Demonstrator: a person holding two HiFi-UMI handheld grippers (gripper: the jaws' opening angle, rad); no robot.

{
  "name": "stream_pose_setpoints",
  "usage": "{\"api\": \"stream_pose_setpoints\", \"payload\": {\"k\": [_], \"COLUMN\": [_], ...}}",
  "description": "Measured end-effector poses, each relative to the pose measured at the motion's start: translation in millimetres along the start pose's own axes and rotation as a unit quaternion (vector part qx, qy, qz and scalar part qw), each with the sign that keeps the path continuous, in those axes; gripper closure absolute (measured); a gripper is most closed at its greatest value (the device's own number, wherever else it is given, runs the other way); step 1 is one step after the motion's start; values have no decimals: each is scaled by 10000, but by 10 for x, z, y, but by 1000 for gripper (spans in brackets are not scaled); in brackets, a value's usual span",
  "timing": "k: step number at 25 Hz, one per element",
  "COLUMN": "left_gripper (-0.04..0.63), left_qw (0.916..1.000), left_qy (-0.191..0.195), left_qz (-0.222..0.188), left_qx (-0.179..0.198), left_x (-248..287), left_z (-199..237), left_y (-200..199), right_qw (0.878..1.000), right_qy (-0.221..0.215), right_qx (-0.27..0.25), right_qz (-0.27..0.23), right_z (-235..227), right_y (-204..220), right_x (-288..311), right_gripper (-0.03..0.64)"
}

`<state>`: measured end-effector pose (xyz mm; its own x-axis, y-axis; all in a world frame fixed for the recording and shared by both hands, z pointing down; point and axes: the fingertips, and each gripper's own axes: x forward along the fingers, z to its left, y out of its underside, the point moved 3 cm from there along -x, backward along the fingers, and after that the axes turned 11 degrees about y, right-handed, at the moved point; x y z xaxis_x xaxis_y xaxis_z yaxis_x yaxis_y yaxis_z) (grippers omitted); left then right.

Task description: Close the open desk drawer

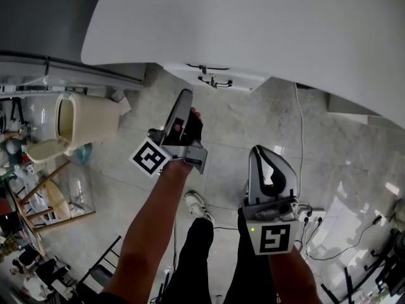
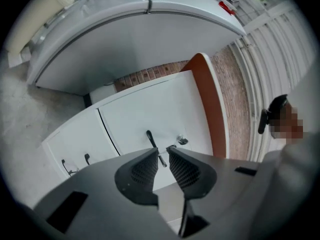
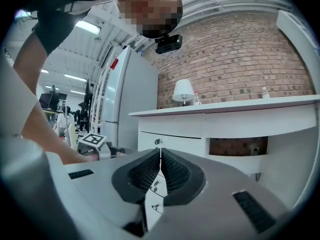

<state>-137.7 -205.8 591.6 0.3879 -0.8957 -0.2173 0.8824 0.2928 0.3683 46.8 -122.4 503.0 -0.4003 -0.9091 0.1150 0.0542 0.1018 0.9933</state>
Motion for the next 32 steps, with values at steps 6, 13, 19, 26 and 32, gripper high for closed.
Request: {"api": "stream_pose_setpoints", "payload": {"k": [6, 13, 19, 26, 32], "left_gripper": [563, 588, 589, 588, 589], "left_qw": [9878, 9256, 9010, 8745, 8801], "left_qy": [-51, -180, -197, -230, 85], "left_qz": [572, 1465, 1539, 1569, 1641], "left_qx": [1446, 3485, 4051, 4583, 4454], "left_x": [-480, -861, -1098, -1386, -1789], "left_z": [-692, -1830, -2862, -3757, -4497], "left_y": [-70, -284, -452, -769, -947], "right_qw": [9999, 9998, 9997, 9974, 9979], "right_qy": [121, 132, -62, -317, -203], "right_qx": [72, 90, 143, -7, -483], "right_qz": [97, 85, -163, -643, -387], "right_z": [52, 223, 527, 1004, 1171], "right_y": [-98, -637, -1476, -2460, -2817], "right_x": [-206, -558, -876, -1183, -1818], "right_gripper": [589, 589, 589, 589, 589]}}
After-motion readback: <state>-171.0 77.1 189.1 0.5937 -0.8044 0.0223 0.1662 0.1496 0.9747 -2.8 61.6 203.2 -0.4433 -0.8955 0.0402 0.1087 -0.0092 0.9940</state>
